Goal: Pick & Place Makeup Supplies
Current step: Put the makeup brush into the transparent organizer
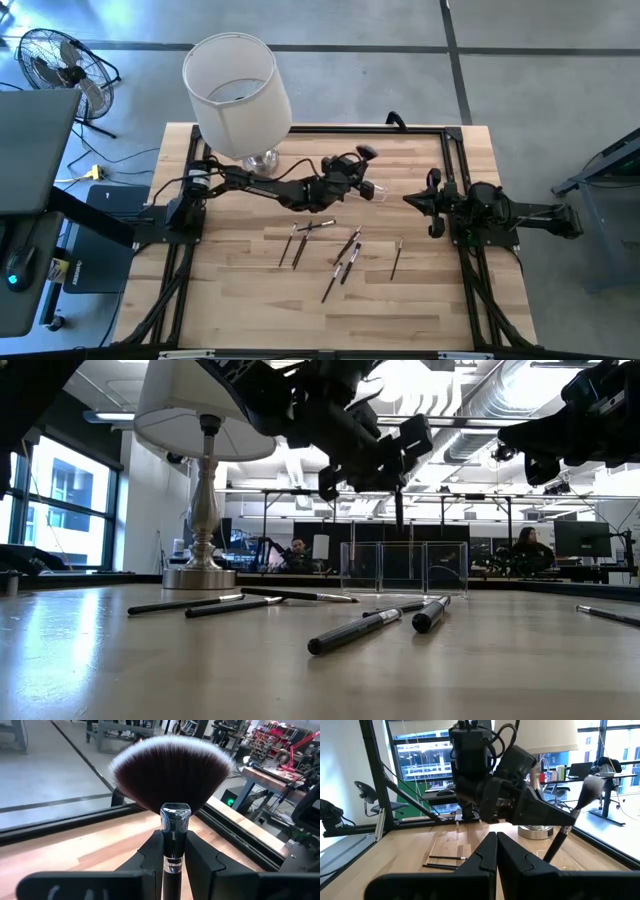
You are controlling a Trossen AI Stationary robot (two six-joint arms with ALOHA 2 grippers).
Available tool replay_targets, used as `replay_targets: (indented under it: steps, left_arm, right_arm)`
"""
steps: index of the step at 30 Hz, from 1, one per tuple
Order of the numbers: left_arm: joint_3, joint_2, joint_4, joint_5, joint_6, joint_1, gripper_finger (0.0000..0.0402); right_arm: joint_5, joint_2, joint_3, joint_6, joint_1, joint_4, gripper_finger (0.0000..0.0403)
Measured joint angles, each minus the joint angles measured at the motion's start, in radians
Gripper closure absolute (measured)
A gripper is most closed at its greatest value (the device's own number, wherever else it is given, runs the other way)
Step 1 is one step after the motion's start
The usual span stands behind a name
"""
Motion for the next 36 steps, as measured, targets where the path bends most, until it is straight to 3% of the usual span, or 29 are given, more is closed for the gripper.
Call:
replay_targets:
  steps: [36]
  left_arm:
    - [0.0,-0.001,-0.028,0.075,0.091,0.047,0.0343]
  right_arm:
    - [0.0,0.0,0.0,0.0,0.0,0.0,0.0402]
